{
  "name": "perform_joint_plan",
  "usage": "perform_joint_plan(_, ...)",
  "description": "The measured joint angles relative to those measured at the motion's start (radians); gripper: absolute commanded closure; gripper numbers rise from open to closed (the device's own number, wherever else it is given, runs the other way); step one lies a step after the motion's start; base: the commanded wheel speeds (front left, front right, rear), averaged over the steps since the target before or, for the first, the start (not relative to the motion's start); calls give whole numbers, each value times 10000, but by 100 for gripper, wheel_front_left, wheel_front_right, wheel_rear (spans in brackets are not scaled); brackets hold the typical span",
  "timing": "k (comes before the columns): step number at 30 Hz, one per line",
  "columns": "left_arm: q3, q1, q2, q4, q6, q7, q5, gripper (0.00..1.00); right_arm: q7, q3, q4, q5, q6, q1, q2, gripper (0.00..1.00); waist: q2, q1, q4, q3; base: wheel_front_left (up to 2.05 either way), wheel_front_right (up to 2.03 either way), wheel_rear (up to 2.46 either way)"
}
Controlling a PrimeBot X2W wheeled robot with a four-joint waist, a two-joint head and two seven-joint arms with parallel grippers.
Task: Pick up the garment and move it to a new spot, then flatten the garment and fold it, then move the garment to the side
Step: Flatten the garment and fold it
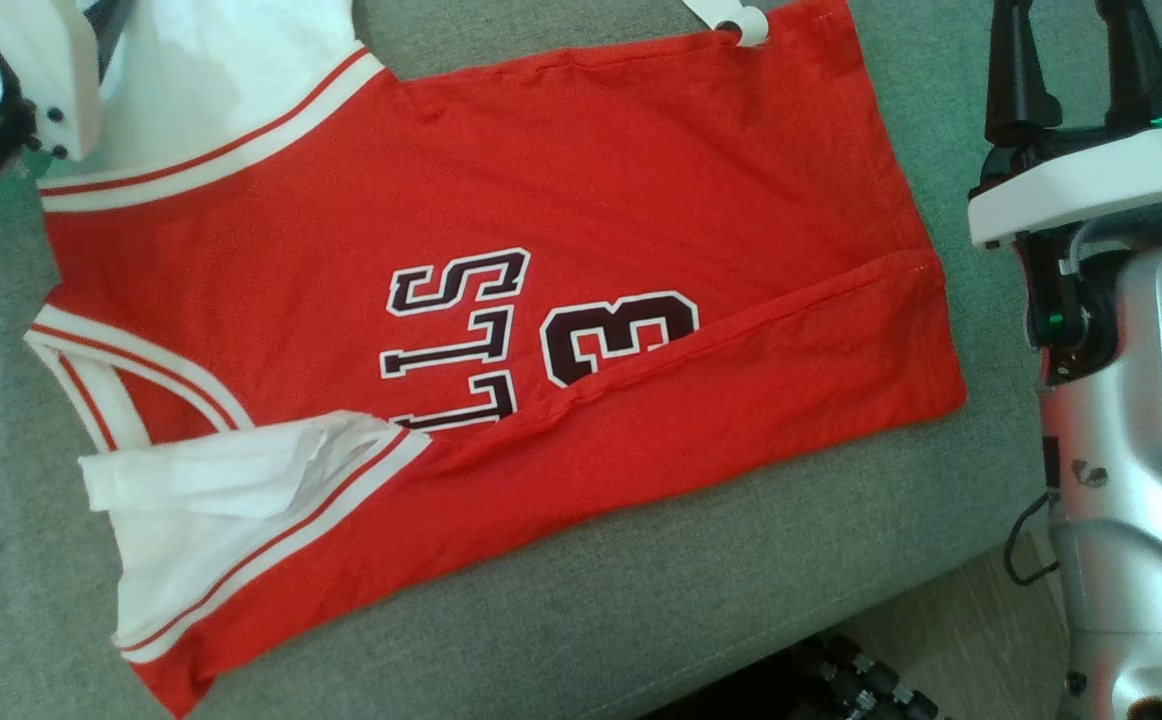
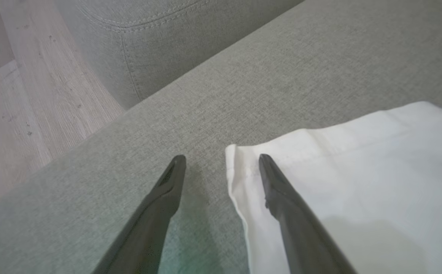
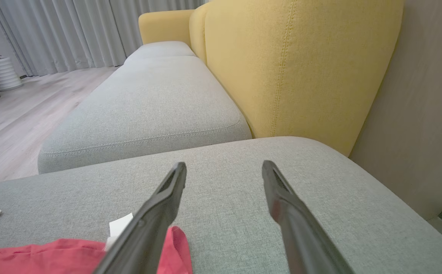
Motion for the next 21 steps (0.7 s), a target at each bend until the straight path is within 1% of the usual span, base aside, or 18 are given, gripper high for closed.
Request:
perform_joint_plan(2, -102, -116, 50, 4, 0, 151, -219, 0, 0, 31, 2, 12, 0, -4, 4, 0, 0, -1, -38, 55, 0, 0, 0)
perform_joint_plan(6, -228, -388, 46, 190, 0, 802, -803, 0, -2, 35, 4, 71, 0, -10, 4, 0, 0, -1, -97, 152, 0, 0, 0)
perform_joint_plan(12, -268, -691, -128, 723, -4, 1521, -1269, 0, -15, 12, 21, 69, 0, -14, 4, 0, 0, -1, -88, 185, 0, 0, 0)
perform_joint_plan(13, -274, -717, -146, 725, -4, 1588, -1340, 69, -15, -6, 29, 69, 0, -15, 4, 0, 0, 0, -78, 185, 0, 0, 0)
perform_joint_plan(14, -274, -730, -153, 719, -4, 1636, -1421, 100, -15, -12, 38, 69, 0, -17, 4, 0, 0, 0, -65, 186, 0, 0, 0)
perform_joint_plan(21, -449, -722, -176, 454, -2, 1592, -1751, 100, -13, -56, 113, 54, 0, -35, -10, 0, 0, 0, 125, 131, 0, 0, 0)
